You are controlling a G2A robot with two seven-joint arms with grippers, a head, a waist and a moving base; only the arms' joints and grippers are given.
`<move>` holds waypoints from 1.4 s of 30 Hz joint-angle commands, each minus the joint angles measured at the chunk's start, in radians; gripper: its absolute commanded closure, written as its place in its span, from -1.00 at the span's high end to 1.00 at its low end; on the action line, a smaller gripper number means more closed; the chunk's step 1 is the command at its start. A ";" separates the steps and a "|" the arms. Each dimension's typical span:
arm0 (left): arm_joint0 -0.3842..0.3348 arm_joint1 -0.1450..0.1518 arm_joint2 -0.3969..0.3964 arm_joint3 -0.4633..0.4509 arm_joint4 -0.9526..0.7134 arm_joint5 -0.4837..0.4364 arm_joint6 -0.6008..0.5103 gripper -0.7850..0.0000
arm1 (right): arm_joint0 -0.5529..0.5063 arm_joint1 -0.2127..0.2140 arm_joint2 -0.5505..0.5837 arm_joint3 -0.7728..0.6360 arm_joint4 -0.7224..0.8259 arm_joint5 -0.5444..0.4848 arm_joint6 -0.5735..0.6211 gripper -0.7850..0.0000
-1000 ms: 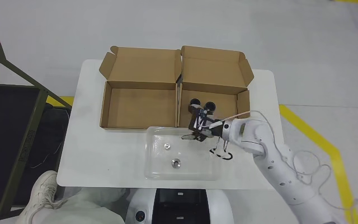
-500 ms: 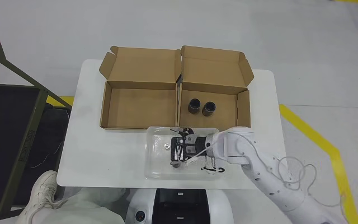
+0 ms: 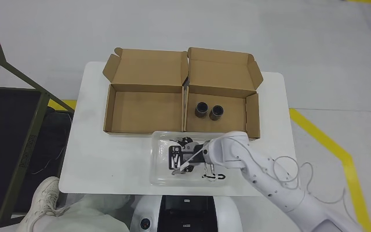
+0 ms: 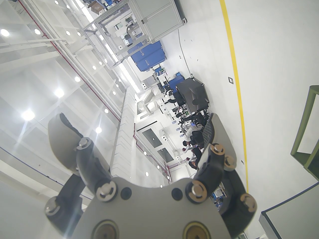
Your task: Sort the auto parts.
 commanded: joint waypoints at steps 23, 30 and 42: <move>0.000 0.000 0.000 0.000 0.000 0.000 0.000 1.00 | 0.111 -0.071 -0.105 0.227 0.008 0.062 -0.006 0.36; 0.000 0.000 0.000 0.000 0.000 0.000 0.000 1.00 | 0.135 -0.091 -0.125 0.286 0.021 0.061 -0.013 -0.01; 0.000 0.000 0.000 0.000 0.000 0.000 0.000 1.00 | 0.157 -0.114 -0.144 0.344 0.033 0.046 -0.017 -0.13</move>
